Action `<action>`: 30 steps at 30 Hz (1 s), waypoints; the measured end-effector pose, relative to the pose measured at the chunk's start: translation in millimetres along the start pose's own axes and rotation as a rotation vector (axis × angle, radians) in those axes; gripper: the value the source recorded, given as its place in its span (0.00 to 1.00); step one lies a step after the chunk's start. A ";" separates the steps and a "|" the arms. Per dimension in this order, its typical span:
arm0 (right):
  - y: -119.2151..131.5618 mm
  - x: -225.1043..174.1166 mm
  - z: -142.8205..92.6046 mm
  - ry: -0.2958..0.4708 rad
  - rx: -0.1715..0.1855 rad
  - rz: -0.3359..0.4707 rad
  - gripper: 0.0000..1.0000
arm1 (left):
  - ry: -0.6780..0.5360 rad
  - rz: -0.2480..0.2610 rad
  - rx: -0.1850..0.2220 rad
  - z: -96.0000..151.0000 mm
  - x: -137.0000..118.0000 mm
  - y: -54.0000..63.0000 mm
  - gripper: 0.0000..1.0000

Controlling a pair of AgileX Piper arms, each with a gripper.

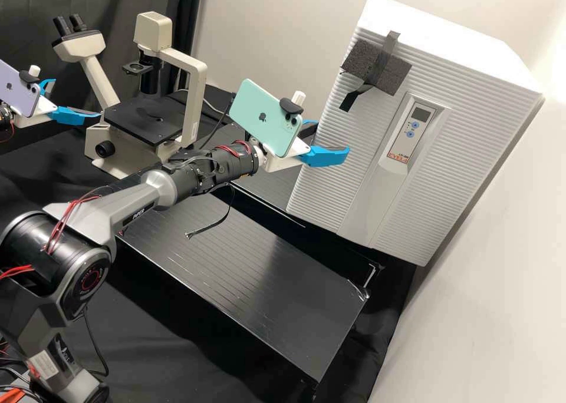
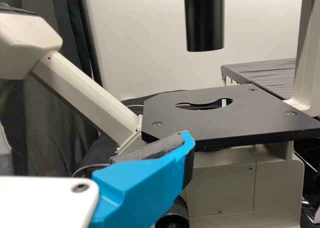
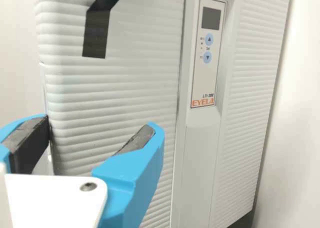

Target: Open the incubator door.

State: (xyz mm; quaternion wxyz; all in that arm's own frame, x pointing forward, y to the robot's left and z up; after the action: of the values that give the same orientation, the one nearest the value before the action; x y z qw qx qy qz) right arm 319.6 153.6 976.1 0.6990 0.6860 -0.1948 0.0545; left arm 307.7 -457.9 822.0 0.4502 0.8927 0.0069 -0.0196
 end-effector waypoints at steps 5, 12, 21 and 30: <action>-0.6 0.0 -0.3 0.003 0.000 -0.006 0.00 | 0.000 0.000 0.000 0.0 0.0 0.0 1.00; -1.4 0.0 -0.9 0.010 0.009 -0.016 0.00 | 0.000 0.000 0.000 0.0 0.0 0.0 1.00; -2.8 -0.1 -2.0 0.022 0.012 -0.031 0.00 | 0.000 0.000 0.000 0.0 0.0 0.0 1.00; -3.9 -0.2 -2.4 0.030 0.007 -0.039 0.00 | 0.000 0.000 0.000 0.0 0.0 0.0 1.00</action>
State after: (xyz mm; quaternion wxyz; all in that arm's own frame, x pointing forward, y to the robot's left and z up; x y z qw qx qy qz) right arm 321.2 155.8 972.5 0.7004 0.6912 -0.1705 0.0520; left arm 307.7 -457.9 822.0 0.4502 0.8927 0.0069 -0.0196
